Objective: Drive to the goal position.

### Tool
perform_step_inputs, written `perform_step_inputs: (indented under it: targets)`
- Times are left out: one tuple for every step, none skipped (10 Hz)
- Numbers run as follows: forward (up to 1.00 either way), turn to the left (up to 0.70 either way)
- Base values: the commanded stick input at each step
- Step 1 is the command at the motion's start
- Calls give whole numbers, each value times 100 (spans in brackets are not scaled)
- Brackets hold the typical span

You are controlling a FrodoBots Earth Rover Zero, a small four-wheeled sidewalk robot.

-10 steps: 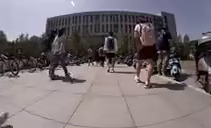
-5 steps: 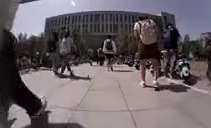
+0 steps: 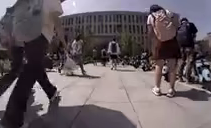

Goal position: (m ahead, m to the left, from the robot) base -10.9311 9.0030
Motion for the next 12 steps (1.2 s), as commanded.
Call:
perform_step_inputs:
  targets:
    - [100,0]
    - [100,0]
    - [100,0]
    - [100,0]
    - [100,0]
    - [100,0]
    - [100,0]
    - [100,0]
    - [100,0]
    - [100,0]
    - [100,0]
    - [9,0]
